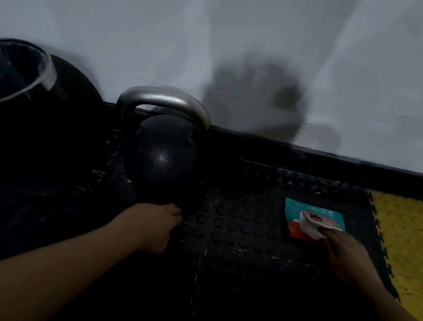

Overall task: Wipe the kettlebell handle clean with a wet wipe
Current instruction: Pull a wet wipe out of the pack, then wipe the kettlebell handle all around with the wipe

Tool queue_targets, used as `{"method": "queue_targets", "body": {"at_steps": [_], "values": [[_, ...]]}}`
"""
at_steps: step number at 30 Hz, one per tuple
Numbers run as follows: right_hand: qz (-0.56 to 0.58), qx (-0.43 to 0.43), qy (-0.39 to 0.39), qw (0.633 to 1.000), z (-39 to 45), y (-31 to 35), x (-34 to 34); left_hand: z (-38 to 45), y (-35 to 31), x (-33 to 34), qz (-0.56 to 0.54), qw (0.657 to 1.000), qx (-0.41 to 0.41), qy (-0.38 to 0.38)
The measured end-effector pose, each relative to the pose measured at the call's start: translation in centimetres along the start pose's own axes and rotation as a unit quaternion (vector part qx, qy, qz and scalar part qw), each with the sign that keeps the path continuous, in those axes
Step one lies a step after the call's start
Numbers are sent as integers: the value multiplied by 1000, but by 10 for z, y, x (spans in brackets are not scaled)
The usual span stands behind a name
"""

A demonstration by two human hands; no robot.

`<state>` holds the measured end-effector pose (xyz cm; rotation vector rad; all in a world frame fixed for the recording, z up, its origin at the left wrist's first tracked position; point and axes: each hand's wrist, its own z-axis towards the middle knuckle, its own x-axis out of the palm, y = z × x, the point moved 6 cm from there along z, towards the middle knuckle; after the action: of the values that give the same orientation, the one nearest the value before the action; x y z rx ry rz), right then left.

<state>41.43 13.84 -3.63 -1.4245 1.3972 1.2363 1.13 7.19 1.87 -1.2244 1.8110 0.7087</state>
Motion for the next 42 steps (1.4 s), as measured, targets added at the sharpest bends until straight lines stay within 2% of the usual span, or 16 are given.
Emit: {"method": "queue_targets", "body": {"at_steps": [3, 7, 13, 17, 24, 29, 33, 38, 42], "values": [[23, -27, -23, 999, -8, 19, -14, -7, 11, -13, 6, 1000, 2, 0], [95, -84, -30, 991, -3, 80, -32, -8, 21, -33, -21, 1000, -1, -19], [204, -94, 79, 971, 8, 168, -50, -10, 28, -47, -55, 998, -2, -26], [219, -140, 89, 962, 6, 203, -63, -18, 36, -60, -72, 996, -1, -49], [235, -145, 81, 958, 3, 208, -83, -23, 45, -70, -103, 991, -5, -86], [242, -153, 63, 956, 5, 208, -91, -19, 34, -68, -110, 991, -8, -76], [249, -153, 78, 953, 8, 214, -99, -20, 29, -76, -129, 989, -4, -70], [260, -175, 76, 947, 20, 235, -122, -27, 39, -97, -158, 984, -7, -80], [309, -177, 60, 932, 31, 260, -141, -39, 49, -112, -191, 976, -36, -98]]}}
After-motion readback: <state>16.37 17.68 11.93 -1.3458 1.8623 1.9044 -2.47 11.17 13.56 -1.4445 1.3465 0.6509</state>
